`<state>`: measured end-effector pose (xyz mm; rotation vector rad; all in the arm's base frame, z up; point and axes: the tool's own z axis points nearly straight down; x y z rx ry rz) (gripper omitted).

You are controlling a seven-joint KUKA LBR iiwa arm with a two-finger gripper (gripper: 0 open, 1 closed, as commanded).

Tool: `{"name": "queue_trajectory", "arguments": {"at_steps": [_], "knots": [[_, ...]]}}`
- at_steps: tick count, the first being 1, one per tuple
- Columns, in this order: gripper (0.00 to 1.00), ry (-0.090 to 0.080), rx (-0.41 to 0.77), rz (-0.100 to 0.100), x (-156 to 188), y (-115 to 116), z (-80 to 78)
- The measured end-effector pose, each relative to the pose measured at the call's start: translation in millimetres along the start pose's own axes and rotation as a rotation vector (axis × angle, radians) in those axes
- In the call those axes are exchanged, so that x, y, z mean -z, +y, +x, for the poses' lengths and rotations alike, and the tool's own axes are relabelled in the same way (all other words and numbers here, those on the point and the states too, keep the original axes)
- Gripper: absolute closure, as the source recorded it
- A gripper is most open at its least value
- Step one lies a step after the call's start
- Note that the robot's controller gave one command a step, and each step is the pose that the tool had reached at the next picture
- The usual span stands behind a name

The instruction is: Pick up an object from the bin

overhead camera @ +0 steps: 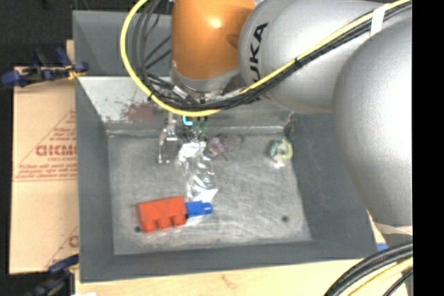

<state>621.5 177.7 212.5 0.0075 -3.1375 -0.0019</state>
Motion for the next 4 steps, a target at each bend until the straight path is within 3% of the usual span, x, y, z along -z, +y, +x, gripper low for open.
{"name": "queue_trajectory", "arguments": {"at_steps": [1,2,3,4], "knots": [[0.00,0.003,0.112,0.004,-105,-10,65.0],[0.00,-0.023,0.032,-0.006,-138,-42,99.3],[0.00,-0.006,0.227,0.003,-118,-49,140.3],[0.00,-0.009,0.013,0.000,-133,-115,97.3]]}}
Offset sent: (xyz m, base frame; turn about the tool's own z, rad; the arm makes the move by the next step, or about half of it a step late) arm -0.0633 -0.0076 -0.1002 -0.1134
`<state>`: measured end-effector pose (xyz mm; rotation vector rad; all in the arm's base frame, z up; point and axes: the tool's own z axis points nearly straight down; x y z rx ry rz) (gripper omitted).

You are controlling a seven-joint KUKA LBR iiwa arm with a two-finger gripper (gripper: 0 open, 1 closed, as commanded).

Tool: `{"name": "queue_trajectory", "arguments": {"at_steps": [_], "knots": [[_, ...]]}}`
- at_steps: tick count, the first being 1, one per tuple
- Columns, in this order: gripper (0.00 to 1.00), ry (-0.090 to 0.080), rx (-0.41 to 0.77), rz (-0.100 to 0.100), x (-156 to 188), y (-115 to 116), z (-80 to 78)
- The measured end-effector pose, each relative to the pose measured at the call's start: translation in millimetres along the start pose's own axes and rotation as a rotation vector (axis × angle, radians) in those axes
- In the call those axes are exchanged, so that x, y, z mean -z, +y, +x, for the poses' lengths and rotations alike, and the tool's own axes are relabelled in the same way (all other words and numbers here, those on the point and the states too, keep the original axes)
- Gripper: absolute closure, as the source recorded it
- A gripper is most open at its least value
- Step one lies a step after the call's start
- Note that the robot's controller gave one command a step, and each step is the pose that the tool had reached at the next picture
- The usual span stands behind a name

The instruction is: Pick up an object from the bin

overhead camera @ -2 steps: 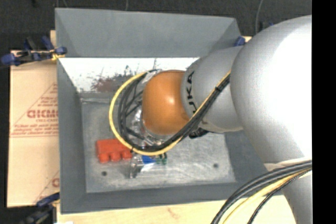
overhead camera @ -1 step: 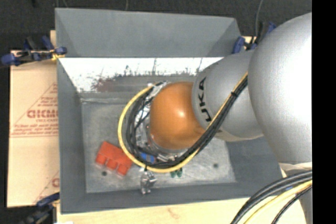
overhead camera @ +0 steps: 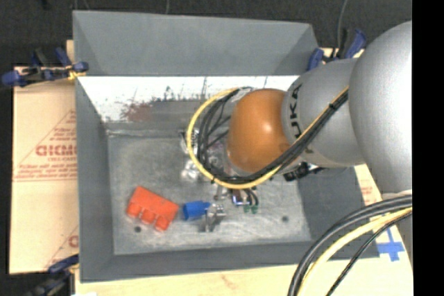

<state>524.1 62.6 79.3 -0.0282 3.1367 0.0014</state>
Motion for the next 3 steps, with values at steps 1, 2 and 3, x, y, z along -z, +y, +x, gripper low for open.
{"name": "queue_trajectory", "arguments": {"at_steps": [1,2,3], "knots": [[1.00,-0.002,-0.002,-0.002,0,2,0.0],[1.00,-0.002,-0.014,0.005,-4,52,-21.8],[1.00,-0.008,0.128,0.000,131,57,-40.2]]}}
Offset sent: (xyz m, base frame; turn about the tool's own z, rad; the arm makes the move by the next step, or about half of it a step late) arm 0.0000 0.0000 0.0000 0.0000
